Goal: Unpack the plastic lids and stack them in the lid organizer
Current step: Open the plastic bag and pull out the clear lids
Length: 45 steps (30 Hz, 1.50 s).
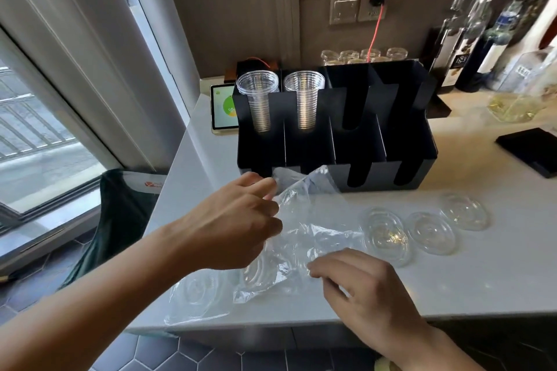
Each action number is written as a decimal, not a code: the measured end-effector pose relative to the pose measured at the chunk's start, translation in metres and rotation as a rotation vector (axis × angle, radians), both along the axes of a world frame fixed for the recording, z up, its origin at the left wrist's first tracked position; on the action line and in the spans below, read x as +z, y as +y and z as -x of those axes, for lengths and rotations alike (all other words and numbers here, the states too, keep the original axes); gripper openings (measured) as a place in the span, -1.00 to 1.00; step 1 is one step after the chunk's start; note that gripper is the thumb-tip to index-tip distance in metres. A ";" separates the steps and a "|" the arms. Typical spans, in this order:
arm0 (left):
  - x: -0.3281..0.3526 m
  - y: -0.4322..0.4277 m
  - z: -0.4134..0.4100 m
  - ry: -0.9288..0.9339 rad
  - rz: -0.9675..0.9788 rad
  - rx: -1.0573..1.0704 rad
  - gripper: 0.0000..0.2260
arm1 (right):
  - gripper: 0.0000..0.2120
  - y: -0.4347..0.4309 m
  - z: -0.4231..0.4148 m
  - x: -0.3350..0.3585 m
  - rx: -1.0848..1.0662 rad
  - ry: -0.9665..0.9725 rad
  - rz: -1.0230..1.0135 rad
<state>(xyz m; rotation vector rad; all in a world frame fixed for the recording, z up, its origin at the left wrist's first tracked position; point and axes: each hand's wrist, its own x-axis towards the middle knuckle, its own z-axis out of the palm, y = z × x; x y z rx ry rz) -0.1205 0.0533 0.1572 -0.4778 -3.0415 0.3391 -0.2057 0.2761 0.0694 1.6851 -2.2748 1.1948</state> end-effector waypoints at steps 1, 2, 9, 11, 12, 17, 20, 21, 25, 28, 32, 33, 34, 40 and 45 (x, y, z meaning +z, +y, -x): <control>0.001 -0.001 0.000 0.023 -0.004 0.019 -0.87 | -0.73 0.003 -0.001 -0.001 0.017 0.025 0.045; 0.002 -0.001 0.000 0.045 -0.012 0.045 -0.87 | -0.77 0.006 -0.001 -0.001 0.038 0.037 0.099; -0.004 -0.005 -0.003 0.154 -0.060 0.138 -0.86 | -0.79 0.017 0.005 0.014 0.043 -0.093 0.097; -0.007 -0.004 -0.004 0.138 -0.061 0.142 -0.87 | -0.59 0.007 0.003 0.022 0.081 -0.157 -0.065; -0.009 -0.004 -0.004 0.133 -0.055 0.143 -0.87 | -0.59 0.000 0.004 0.024 0.123 -0.269 -0.124; -0.014 -0.006 -0.009 0.110 -0.034 0.152 -0.83 | -0.71 -0.042 0.041 0.017 -0.032 -0.397 -0.579; -0.021 -0.005 -0.014 0.114 -0.064 0.152 -0.79 | -0.66 -0.050 0.057 0.002 -0.200 -0.139 -0.769; -0.025 -0.004 -0.017 0.136 -0.099 0.144 -0.76 | -0.67 -0.048 0.059 0.000 -0.203 -0.171 -0.699; -0.056 0.000 -0.043 0.293 -0.415 0.195 -0.49 | -0.62 -0.033 0.054 -0.005 -0.173 -0.539 -0.385; -0.093 -0.016 -0.080 0.485 -0.652 0.424 -0.60 | -0.45 -0.019 0.045 -0.007 -0.164 -0.821 -0.188; -0.141 -0.057 -0.117 0.522 -0.904 1.122 -0.80 | -0.29 -0.007 0.033 -0.008 -0.102 -0.881 -0.070; -0.148 -0.068 -0.119 0.444 -0.929 1.290 -0.79 | -0.27 -0.006 0.030 -0.006 -0.084 -0.865 -0.094; -0.155 -0.078 -0.120 0.349 -0.928 1.401 -0.76 | -0.27 -0.007 0.028 -0.004 -0.070 -0.829 -0.152; -0.161 -0.103 -0.099 0.197 -1.241 1.485 -0.79 | -0.77 -0.032 0.014 -0.006 -0.127 -0.376 -0.385; -0.156 -0.100 -0.086 0.098 -1.392 1.468 -0.80 | -0.95 -0.030 0.024 -0.015 -0.216 -0.346 -0.467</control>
